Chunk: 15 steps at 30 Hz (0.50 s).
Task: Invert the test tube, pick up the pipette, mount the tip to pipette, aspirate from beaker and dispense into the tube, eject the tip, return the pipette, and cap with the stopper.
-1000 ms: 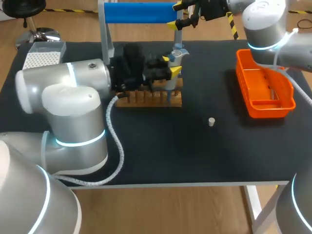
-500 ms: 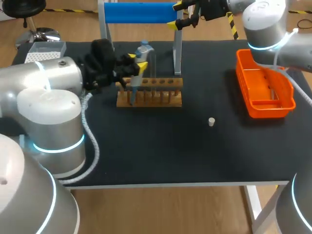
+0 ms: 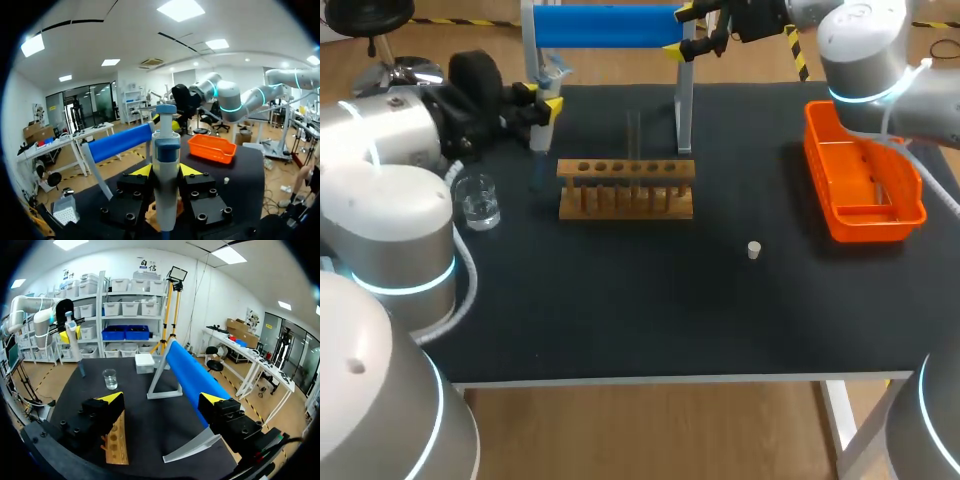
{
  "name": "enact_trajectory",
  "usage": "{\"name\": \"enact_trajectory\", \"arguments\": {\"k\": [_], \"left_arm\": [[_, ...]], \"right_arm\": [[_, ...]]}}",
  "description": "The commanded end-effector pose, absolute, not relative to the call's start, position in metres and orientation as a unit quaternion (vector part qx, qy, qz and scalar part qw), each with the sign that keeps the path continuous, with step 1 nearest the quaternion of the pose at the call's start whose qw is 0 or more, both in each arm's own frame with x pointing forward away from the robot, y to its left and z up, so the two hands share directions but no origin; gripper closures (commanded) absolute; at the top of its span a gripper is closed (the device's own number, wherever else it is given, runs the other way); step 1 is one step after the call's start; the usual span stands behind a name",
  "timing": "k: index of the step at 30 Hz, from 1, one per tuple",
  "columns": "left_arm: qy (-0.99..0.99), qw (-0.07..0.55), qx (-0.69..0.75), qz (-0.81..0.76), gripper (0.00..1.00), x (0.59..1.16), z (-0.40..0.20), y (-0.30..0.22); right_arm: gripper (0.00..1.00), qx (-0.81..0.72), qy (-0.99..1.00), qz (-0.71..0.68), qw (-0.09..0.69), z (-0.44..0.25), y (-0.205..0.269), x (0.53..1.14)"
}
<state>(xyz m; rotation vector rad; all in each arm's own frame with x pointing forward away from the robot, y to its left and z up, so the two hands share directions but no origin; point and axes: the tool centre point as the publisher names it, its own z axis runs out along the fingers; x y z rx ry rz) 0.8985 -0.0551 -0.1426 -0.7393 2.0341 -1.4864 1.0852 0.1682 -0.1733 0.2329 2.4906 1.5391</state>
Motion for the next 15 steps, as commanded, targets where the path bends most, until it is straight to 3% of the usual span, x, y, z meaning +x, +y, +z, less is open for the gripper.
{"name": "enact_trajectory", "arguments": {"k": [1,15], "left_arm": [[0.754,0.257,-0.282,-0.535,1.0,0.92,-0.138,-0.058],[0.747,0.288,-0.314,-0.511,1.0,0.965,-0.124,-0.059]], "right_arm": [[0.0,0.077,0.845,0.52,0.099,-0.172,0.167,1.087],[0.0,0.077,0.845,0.52,0.099,-0.172,0.167,1.087]]}}
